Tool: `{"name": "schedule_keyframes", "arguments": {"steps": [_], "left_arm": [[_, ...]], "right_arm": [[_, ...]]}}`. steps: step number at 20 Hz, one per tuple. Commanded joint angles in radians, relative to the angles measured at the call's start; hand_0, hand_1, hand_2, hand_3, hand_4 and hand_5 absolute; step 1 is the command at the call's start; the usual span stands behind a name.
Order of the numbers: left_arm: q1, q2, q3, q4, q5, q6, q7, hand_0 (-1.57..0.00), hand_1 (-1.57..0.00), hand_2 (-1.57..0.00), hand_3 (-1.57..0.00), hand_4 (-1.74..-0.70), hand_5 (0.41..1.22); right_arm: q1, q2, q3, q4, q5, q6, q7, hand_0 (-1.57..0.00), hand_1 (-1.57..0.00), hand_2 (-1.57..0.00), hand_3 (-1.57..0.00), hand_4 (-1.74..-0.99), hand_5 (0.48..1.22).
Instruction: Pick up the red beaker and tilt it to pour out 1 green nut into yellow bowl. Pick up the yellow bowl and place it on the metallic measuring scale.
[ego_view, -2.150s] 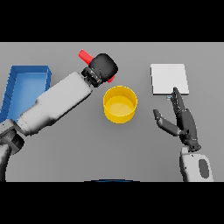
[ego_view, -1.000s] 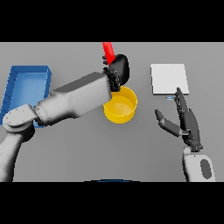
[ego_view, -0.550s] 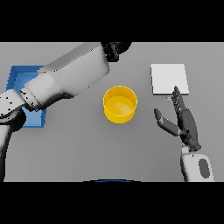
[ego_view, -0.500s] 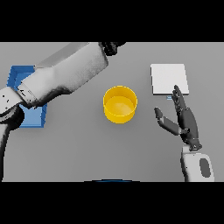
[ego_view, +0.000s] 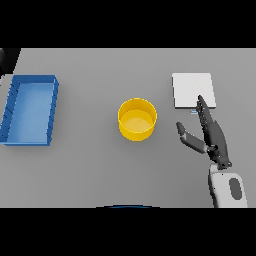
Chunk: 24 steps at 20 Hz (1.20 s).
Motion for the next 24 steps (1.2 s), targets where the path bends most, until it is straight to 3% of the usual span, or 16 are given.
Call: {"name": "schedule_keyframes", "arguments": {"steps": [1, 4, 5, 9, 12, 14, 15, 17, 20, 24], "left_arm": [[0.022, 0.01, 0.029, 0.016, 0.043, 0.03, 0.008, -1.57, -1.55, -1.55, -1.42, -1.69, 1.219], [0.089, 0.071, 0.098, 0.033, 0.166, 0.119, 0.025, -1.57, -1.56, -1.56, -1.4, -1.71, 1.22], [0.112, 0.09, 0.125, 0.034, 0.212, 0.143, 0.066, -1.57, -1.56, -1.56, -1.44, -1.72, 1.22], [0.24, 0.14, 0.156, 0.026, 0.323, 0.235, 0.141, -1.57, -1.57, -1.57, -1.44, -1.73, 1.221], [0.353, 0.147, 0.19, -0.003, 0.432, 0.277, 0.221, -1.57, -1.57, -1.57, -1.5, -1.74, 1.221], [0.431, 0.146, 0.205, -0.039, 0.497, 0.321, 0.271, -1.57, -1.57, -1.57, -1.46, -1.74, 1.221], [0.482, 0.148, 0.215, -0.063, 0.533, 0.349, 0.267, -1.57, -1.57, -1.57, -1.42, -1.74, 1.221], [0.566, 0.166, 0.229, -0.118, 0.592, 0.395, 0.289, -1.57, -1.57, -1.57, -1.47, -1.74, 1.221], [0.668, 0.208, 0.216, -0.249, 0.643, 0.454, 0.364, -1.57, -1.57, -1.57, -1.52, -1.74, 1.221], [0.808, 0.275, 0.189, -0.457, 0.695, 0.542, 0.409, -1.57, -1.57, -1.57, -1.39, -1.74, 1.221]], "right_arm": [[0.004, -0.001, 0.005, -0.005, 0.006, -0.001, -0.006, 0.0, 0.0, 0.0, 0.0, -1.312, 0.653], [0.004, -0.003, 0.016, 0.008, 0.027, -0.003, -0.021, 0.0, 0.0, 0.0, 0.0, -1.301, 0.652], [0.011, 0.005, 0.025, 0.007, 0.035, -0.005, -0.025, 0.0, 0.0, 0.0, 0.0, -1.298, 0.651], [-0.016, 0.021, 0.022, 0.025, 0.017, -0.006, 0.02, 0.0, 0.0, 0.0, 0.0, -1.276, 0.654], [-0.007, 0.012, 0.021, 0.022, 0.02, -0.003, 0.002, 0.0, 0.0, 0.0, 0.0, -1.285, 0.663], [-0.003, -0.005, 0.014, 0.013, 0.018, 0.003, -0.006, 0.0, 0.0, 0.0, 0.0, -1.302, 0.671], [-0.007, -0.009, 0.014, 0.019, 0.021, 0.004, -0.009, 0.0, 0.0, 0.0, 0.0, -1.307, 0.677], [0.013, -0.004, 0.025, 0.015, 0.029, 0.005, -0.032, 0.0, 0.0, 0.0, 0.0, -1.306, 0.688], [0.011, -0.001, 0.03, 0.028, 0.031, 0.009, -0.024, 0.0, 0.0, 0.0, 0.0, -1.304, 0.707], [0.0, -0.007, 0.028, 0.016, 0.039, -0.001, -0.019, 0.0, 0.0, 0.0, 0.0, -1.315, 0.722]]}}
